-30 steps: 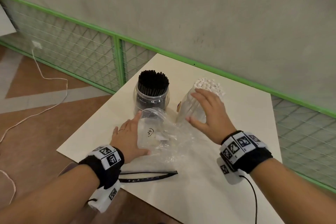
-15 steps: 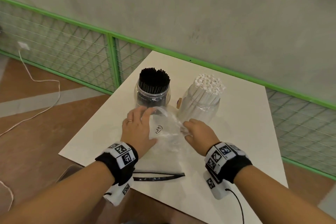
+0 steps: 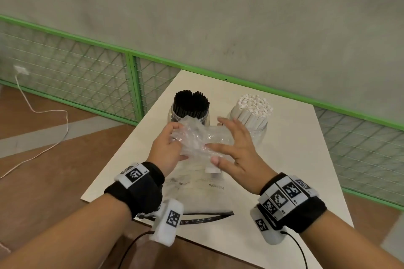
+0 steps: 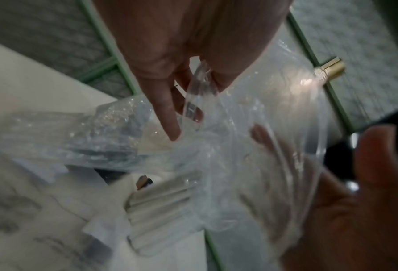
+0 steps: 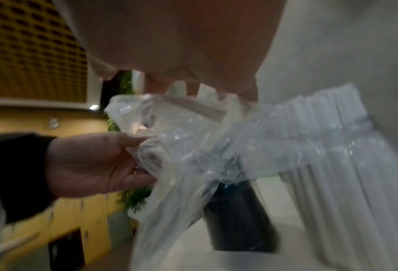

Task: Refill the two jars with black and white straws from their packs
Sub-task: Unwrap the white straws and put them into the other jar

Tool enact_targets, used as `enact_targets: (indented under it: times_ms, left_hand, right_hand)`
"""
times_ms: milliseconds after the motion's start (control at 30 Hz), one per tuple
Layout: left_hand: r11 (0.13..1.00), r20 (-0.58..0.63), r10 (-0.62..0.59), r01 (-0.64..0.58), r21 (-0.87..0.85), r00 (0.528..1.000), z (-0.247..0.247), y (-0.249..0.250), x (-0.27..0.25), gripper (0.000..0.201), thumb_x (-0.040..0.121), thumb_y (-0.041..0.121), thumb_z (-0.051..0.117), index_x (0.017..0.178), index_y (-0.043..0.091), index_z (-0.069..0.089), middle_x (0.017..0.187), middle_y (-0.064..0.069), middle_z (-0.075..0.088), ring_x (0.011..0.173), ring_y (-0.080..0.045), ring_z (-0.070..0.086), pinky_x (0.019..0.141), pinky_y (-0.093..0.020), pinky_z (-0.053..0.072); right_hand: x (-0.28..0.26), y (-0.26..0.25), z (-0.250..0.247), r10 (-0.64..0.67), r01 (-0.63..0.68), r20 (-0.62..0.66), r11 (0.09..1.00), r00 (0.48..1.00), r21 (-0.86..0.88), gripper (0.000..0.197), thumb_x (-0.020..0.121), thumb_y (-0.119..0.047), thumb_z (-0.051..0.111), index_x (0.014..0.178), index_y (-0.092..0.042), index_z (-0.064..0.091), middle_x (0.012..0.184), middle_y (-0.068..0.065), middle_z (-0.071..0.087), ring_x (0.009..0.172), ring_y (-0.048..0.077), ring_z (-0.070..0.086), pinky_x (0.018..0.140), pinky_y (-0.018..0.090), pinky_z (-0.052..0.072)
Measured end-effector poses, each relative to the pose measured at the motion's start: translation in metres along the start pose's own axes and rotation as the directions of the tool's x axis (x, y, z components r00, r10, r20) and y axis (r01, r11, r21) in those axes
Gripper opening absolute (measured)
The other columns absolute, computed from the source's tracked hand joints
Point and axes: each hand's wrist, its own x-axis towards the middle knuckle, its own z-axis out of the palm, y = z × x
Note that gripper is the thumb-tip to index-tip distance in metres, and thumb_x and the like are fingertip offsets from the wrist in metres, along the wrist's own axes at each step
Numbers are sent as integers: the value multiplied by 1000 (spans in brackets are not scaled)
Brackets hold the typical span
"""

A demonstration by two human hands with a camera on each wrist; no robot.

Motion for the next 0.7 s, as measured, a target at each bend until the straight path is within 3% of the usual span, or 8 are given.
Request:
enact_targets:
  times_ms: [100, 133, 233, 300, 367, 467, 633, 700]
  left_hand:
    - [972, 68, -48, 63, -225, 996, 1, 17, -6, 20, 94, 0, 41, 95, 18, 48, 106, -8, 58, 93, -23, 61, 64, -30, 58]
    - [961, 89, -60, 81, -263, 994, 0, 22, -7, 20, 95, 1, 40, 94, 18, 49, 107, -10, 59, 95, -26, 61, 68, -33, 59]
    - [924, 195, -128, 189, -334, 972, -9, 25, -9, 26, 93, -7, 35, 99, 12, 51, 110, -20, 58, 101, -38, 59, 83, -47, 54]
    - [898, 278, -151, 249, -363, 949, -14, 24, -10, 31, 92, -9, 34, 109, 10, 53, 116, -24, 57, 104, -40, 59, 82, -48, 54]
    - [879, 344, -164, 295, -375, 925, -17, 22, -14, 32, 93, -9, 36, 110, 12, 53, 119, -22, 58, 104, -38, 60, 82, -47, 55]
    - [880, 419, -200, 350, -321, 886, -20, 15, -18, 43, 90, -14, 37, 120, 13, 52, 127, -19, 57, 114, -40, 56, 87, -49, 51]
    - [899, 529, -242, 393, -194, 813, -28, 17, -31, 51, 74, 7, 49, 123, 20, 53, 126, -12, 58, 109, -29, 57, 103, -48, 42]
    - [980, 458, -180, 200, 5, 871, -25, 23, -40, 46, 76, 29, 63, 121, 26, 53, 124, 0, 59, 111, -17, 56, 96, -32, 45]
  right_hand:
    - [6, -11, 3, 114, -89, -54, 937, 992, 338, 38, 89, -58, 44, 118, -39, 63, 150, -14, 28, 138, -8, 19, 114, 25, 20]
    - [8, -13, 6, 135, -86, -124, 937, 983, 340, 40, 87, -52, 53, 125, -38, 55, 147, -12, 28, 135, -9, 23, 113, 27, 26]
    - [13, -14, 16, 247, -163, -217, 925, 945, 344, 97, 68, -51, 76, 143, -38, 17, 148, -13, 16, 138, 14, 30, 112, 34, 33]
    - [18, -14, 20, 322, -259, -172, 915, 931, 310, 124, 57, -54, 84, 148, -36, 1, 153, -12, 10, 143, 17, 20, 116, 37, 26]
    - [21, -14, 20, 356, -326, -45, 894, 933, 307, 132, 55, -48, 89, 150, -34, -2, 150, -10, 23, 137, 9, 25, 112, 27, 26]
    - [19, -18, 26, 345, -348, 77, 862, 935, 369, 115, 61, -30, 90, 147, -37, 14, 123, -28, 44, 107, -10, 48, 83, 0, 36]
    - [12, -17, 39, 351, -372, 126, 895, 928, 246, 48, 68, -27, 85, 110, -26, 62, 95, -10, 69, 87, 3, 64, 73, 18, 48]
    - [10, -16, 39, 374, -384, 97, 913, 922, 137, 16, 75, -23, 76, 85, -26, 65, 76, -6, 66, 71, 12, 62, 62, 26, 47]
